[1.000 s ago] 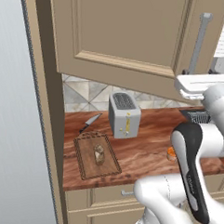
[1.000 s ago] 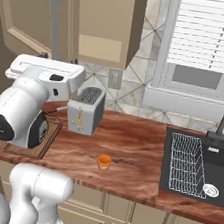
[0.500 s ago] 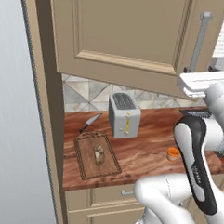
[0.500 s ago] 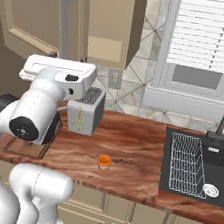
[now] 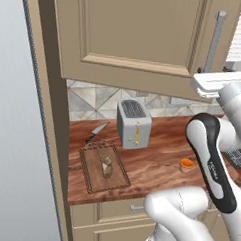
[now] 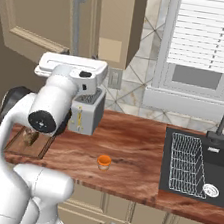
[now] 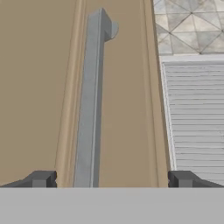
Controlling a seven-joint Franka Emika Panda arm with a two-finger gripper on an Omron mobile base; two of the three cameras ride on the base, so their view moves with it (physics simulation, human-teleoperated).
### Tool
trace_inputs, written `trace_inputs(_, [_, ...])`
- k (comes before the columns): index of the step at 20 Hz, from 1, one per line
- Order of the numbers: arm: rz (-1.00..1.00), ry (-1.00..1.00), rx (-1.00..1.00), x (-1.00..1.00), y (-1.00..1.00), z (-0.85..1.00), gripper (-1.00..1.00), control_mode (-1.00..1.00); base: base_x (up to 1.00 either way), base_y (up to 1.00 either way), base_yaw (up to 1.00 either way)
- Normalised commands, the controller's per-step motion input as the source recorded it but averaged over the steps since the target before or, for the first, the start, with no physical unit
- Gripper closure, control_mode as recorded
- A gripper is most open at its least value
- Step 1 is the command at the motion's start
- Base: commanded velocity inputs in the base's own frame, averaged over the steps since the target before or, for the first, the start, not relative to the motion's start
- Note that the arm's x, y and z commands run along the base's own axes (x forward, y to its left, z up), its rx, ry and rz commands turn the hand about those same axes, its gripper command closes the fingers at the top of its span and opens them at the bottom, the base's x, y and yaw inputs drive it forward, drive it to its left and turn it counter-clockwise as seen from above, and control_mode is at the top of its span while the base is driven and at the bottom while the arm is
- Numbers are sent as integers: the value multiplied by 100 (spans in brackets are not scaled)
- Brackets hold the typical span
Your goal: Pick the bread, place it on the cutting board, pick the jam, place it on the counter, and close the cabinet.
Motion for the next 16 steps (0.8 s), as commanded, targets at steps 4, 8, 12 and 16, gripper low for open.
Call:
trace_inputs(4, [0, 0, 0, 51, 14, -9, -100, -100, 0, 0, 0])
trace_inputs(8, [0, 0, 0, 46, 14, -6, -100, -100, 0, 0, 0])
trace_inputs(12, [0, 0, 0, 49, 17, -6, -100, -100, 0, 0, 0])
trace_inputs(16, [0, 0, 0, 50, 17, -7, -100, -100, 0, 0, 0])
